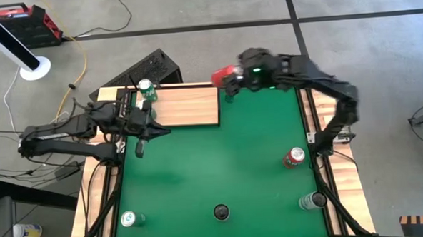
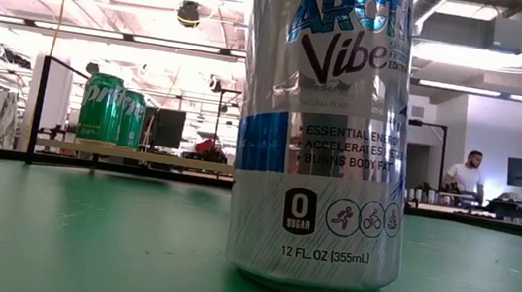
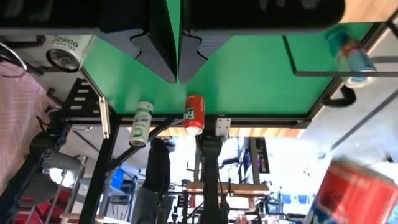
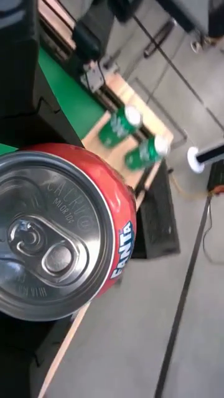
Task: Place canned beverage on shelf
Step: Put the top orange soda can on the shelf
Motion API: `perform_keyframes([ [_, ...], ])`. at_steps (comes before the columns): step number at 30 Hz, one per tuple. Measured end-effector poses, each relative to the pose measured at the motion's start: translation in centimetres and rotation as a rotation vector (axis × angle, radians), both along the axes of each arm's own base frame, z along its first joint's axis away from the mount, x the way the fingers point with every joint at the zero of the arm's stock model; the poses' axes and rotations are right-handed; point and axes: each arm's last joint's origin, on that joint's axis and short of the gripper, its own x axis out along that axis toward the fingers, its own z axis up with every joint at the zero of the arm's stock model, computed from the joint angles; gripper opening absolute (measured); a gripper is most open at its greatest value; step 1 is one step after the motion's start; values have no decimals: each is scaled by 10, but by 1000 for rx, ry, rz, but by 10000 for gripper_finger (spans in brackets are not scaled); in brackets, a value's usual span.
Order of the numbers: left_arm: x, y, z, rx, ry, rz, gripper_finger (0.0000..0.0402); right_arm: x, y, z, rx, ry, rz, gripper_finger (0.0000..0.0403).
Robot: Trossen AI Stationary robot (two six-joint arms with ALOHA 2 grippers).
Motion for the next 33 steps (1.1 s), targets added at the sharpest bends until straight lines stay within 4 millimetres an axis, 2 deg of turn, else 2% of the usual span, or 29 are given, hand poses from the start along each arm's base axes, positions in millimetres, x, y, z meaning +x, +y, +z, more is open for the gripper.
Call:
perform_keyframes([
  [3, -7, -1, -2, 2, 33, 2, 0, 37, 2, -4, -24, 8, 48, 329],
  [5, -10, -1, -5, -1, 65, 2, 0, 60, 0, -15, -24, -8, 90, 329],
  [8, -12, -1, -8, -9, 96, 3, 0, 86, -10, -38, 60, -43, 171, 329],
  [14, -12, -2, -9, -15, 106, -16, 0, 127, -36, -94, 123, 53, 192, 329],
  [22, -11, -1, -12, -18, 131, -15, 0, 155, -67, -147, 178, 115, 253, 329],
  [25, -8, -1, -14, -27, 147, -13, 0, 159, -76, -166, 196, 175, 266, 329],
  [28, -5, 0, -16, -37, 166, 9, 0, 160, -83, -168, 171, 173, 296, 329],
  [33, 2, 2, -19, -80, 187, 74, 0, 159, -89, -189, 184, 290, 346, 329],
])
